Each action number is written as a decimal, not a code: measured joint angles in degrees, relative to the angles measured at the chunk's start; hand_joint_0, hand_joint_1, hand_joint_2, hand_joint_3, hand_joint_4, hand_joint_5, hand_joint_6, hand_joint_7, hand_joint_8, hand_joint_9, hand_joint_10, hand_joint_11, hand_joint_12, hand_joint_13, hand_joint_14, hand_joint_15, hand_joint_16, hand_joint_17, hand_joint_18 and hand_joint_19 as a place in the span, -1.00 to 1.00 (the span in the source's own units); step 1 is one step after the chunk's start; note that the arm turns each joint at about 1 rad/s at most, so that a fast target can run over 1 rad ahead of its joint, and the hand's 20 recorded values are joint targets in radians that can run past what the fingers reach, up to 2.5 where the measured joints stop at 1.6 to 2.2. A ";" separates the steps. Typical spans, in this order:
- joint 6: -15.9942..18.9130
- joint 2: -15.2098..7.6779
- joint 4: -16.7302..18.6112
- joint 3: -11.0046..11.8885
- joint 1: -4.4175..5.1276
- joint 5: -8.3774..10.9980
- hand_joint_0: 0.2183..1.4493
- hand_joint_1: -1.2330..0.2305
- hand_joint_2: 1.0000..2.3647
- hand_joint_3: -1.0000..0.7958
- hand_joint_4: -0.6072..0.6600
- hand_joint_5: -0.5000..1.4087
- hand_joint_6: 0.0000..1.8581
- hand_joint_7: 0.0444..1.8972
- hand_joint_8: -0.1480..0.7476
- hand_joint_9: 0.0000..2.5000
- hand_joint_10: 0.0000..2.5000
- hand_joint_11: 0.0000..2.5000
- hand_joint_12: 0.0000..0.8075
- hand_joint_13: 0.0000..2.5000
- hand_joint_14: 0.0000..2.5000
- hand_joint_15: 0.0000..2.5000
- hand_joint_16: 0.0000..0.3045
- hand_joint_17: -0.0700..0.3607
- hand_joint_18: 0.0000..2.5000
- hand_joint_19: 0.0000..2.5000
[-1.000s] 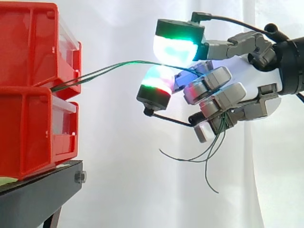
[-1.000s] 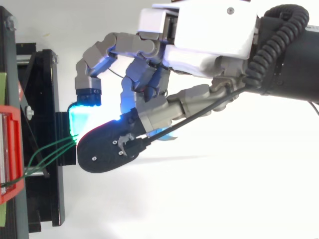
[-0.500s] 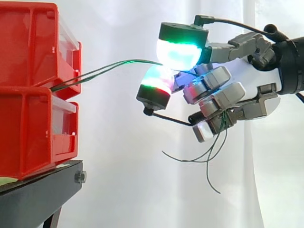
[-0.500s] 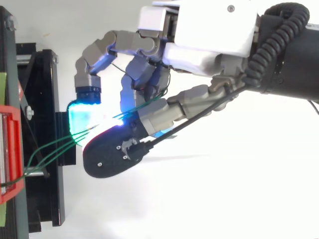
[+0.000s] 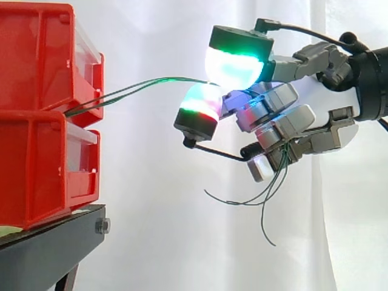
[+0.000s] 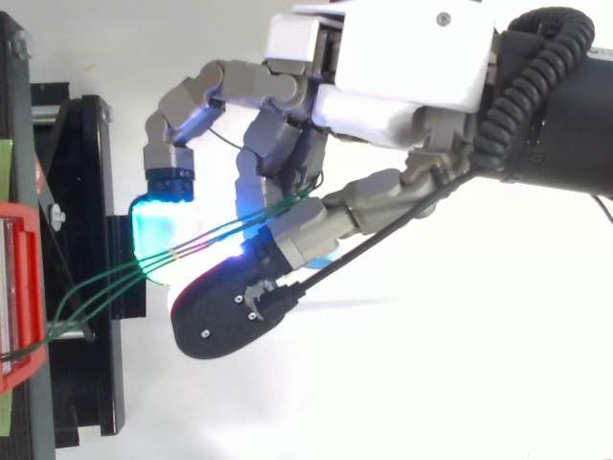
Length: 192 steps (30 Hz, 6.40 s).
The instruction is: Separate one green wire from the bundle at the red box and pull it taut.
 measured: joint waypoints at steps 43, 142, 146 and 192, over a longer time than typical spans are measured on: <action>-0.10 -0.02 0.11 0.97 -0.19 1.77 -0.35 -0.27 -0.99 -0.31 0.17 -0.66 -0.05 0.13 -0.03 0.03 -0.63 0.41 -0.17 0.21 -0.99 0.34 -0.64 -0.10 -0.17 -0.47; -0.01 -0.01 0.07 1.01 0.03 1.77 -0.32 -0.27 -0.99 -0.35 0.12 -0.68 -0.04 0.03 -0.05 -0.06 -0.46 0.33 -0.19 0.20 -0.99 0.34 -0.64 -0.10 -0.18 -0.47; 0.05 -0.01 0.08 0.98 0.06 1.77 -0.30 -0.31 -0.99 -0.30 0.08 -0.69 -0.04 0.05 -0.06 -0.07 -0.46 0.34 -0.19 0.20 -0.99 0.33 -0.64 -0.10 -0.17 -0.48; 0.31 -0.02 2.37 -0.78 0.07 1.95 -0.41 -0.22 -1.00 -0.44 0.11 -0.69 -0.08 0.02 -0.11 -0.05 -0.51 0.32 -0.17 0.20 -0.99 0.33 -0.63 -0.09 -0.18 -0.46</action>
